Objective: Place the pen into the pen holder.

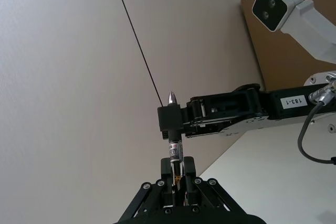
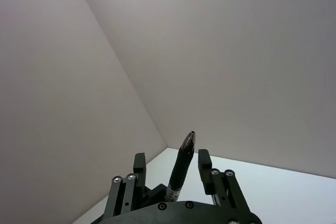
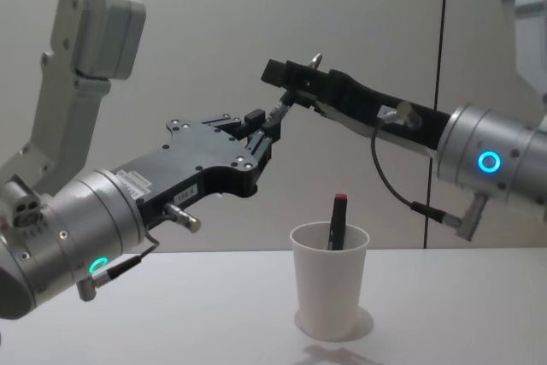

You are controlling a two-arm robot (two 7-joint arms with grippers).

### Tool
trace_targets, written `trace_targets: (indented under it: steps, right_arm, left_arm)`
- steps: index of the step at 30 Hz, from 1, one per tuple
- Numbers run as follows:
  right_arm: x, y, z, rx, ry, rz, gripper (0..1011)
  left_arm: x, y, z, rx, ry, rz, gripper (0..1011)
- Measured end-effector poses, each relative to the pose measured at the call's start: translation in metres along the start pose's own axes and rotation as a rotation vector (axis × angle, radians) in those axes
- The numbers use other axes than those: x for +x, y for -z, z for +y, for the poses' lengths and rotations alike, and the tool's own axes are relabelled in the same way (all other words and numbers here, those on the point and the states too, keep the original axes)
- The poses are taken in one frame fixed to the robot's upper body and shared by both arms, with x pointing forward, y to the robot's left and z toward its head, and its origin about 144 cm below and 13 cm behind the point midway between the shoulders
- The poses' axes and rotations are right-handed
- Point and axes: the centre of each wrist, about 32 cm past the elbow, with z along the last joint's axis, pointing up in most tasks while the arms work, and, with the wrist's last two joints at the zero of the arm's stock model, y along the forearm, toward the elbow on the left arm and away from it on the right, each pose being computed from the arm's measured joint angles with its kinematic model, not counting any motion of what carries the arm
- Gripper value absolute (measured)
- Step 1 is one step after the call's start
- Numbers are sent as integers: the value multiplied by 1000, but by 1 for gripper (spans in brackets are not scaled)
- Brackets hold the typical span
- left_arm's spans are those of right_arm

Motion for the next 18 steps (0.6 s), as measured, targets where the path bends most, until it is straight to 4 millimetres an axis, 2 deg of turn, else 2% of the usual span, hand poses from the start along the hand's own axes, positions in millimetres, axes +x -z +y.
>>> trace_targets:
  steps: [1, 3, 4, 7, 9, 10, 11, 14, 18]
  right_arm:
    - [0, 0, 1, -1, 2, -1, 607]
    - [0, 0, 2, -1, 4, -2, 567]
    - [0, 0, 2, -1, 6, -2, 503]
    - [0, 0, 3, -1, 8, -3, 446]
    - [0, 0, 4, 1, 13, -3, 339]
    - [0, 0, 4, 1, 13, -3, 339]
    - [1, 0, 4, 1, 15, -3, 280]
    - [1, -1, 4, 3, 17, -2, 187]
    - [1, -1, 5, 5, 16, 0, 141]
  left_arm:
    - [0, 0, 0, 0, 0, 0, 144]
    - [0, 0, 0, 0, 0, 0, 144]
    - [0, 0, 0, 0, 0, 0, 144]
    - [0, 0, 0, 0, 0, 0, 144]
    - [0, 0, 0, 0, 0, 0, 144]
    - [0, 0, 0, 0, 0, 0, 144]
    - [0, 0, 0, 0, 0, 0, 144]
    - [0, 0, 0, 0, 0, 0, 144]
    - [0, 0, 0, 0, 0, 0, 144]
